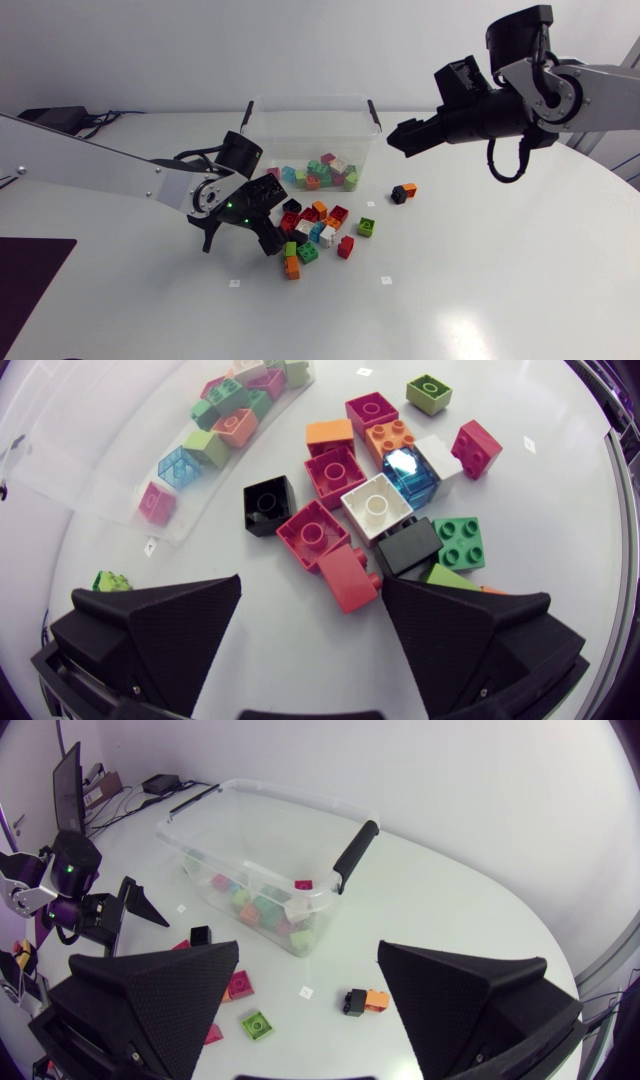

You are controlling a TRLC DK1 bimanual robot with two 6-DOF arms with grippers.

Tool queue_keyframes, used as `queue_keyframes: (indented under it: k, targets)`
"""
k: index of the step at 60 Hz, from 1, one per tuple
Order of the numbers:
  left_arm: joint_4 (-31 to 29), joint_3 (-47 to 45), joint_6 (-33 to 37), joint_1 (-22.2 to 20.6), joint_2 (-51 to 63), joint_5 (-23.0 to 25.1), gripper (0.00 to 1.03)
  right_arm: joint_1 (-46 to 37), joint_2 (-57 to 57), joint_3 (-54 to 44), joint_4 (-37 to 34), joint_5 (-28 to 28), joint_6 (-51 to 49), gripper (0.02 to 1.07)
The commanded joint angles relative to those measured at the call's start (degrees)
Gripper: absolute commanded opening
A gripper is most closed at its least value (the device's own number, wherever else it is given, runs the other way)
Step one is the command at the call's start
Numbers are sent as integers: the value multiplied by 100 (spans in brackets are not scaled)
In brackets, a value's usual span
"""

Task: Place the duplo bricks in the container

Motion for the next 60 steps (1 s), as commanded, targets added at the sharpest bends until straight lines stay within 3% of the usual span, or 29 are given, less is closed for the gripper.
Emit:
queue_keyframes:
  k: [1,14,42,50,60]
  targets:
    - [9,205,-268,-55,198,-34,98,-67,-185,-241,83,-44,64,102]
    - [18,284,-479,-90,338,-166,98,-85,-264,-584,136,-44,-24,102]
    - [9,381,-1041,-222,470,-175,85,-155,-299,-1024,145,-44,-139,102]
    - [-70,433,-1147,-248,549,-175,70,-155,-290,-1085,145,-35,-156,102]
    - [-202,468,-1235,-239,567,-175,41,-190,-264,-1138,154,-35,-191,102]
